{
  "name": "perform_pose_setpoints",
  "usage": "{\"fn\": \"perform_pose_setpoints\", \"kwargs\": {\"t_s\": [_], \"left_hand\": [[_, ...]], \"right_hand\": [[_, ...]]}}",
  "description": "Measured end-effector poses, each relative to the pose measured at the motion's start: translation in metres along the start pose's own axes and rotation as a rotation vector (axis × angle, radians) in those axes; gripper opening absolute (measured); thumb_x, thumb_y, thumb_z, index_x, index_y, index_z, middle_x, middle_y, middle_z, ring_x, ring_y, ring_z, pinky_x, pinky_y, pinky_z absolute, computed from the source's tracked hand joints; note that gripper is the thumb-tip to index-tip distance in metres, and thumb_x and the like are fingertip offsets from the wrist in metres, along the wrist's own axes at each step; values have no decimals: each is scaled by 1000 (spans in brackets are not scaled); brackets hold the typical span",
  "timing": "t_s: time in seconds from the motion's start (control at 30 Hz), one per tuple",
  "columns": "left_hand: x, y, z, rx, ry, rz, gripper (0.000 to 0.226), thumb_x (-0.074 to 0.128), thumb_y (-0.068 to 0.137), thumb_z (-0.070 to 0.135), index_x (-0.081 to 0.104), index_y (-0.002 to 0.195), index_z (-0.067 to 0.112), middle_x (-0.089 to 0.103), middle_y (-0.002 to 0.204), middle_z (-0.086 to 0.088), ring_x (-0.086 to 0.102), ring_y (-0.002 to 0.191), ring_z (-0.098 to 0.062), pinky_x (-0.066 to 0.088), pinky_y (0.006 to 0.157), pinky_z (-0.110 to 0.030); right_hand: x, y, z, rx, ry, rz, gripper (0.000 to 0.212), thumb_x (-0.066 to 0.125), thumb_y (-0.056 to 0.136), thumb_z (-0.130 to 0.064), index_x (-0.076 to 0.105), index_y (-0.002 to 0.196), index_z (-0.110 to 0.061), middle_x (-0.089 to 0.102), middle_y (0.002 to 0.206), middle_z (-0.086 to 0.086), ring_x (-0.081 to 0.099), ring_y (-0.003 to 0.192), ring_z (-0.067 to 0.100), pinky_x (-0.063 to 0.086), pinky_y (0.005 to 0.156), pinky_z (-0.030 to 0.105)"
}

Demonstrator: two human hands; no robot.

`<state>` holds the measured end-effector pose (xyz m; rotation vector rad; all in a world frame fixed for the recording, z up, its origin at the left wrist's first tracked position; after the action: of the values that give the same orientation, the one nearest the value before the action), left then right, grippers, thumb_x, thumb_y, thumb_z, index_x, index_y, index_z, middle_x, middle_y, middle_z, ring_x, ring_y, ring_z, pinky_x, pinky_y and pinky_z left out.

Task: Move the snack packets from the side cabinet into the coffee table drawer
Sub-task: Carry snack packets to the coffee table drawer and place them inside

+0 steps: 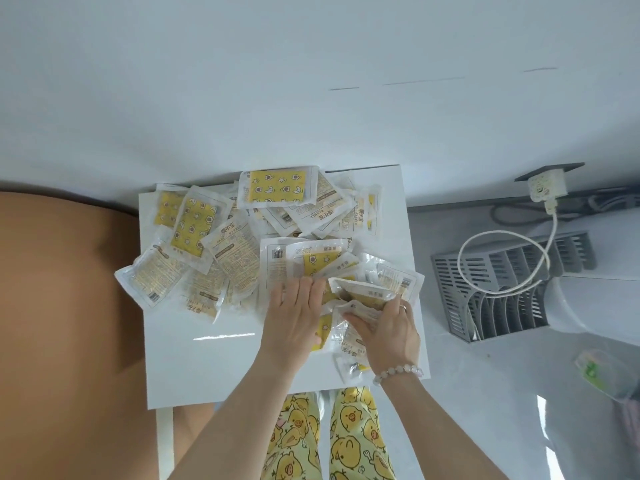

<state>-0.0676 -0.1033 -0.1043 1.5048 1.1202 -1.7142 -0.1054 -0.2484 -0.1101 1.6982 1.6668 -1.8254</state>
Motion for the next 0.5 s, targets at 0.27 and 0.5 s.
{"fn": "perform_pose_setpoints", "kwargs": {"t_s": [0.27, 0.5], "left_hand": [[-3, -7, 12, 65, 68, 81, 74, 92, 37, 29, 45, 92, 13, 55, 69, 4, 58, 71, -19, 32, 75, -32], [-33, -14, 14, 21, -44, 95, 50, 90, 33, 8, 63, 73, 18, 65, 63, 7, 68, 78, -18, 30, 80, -34]], "right_hand": [[-8, -14, 25, 211, 283, 106, 56, 70, 76, -50, 50, 111, -11, 62, 99, 7, 59, 91, 25, 45, 68, 31], [-31, -20, 32, 222, 379, 87, 29, 70, 77, -43, 55, 82, -18, 64, 76, -2, 60, 72, 21, 48, 59, 29]]}}
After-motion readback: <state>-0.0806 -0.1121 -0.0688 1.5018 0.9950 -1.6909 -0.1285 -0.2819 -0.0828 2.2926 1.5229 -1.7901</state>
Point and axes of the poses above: each hand's wrist, its own y-axis towards the middle knuckle, its own x-axis out of the palm, z = x × y, the point moved 5 cm from there along y, towards the middle knuckle
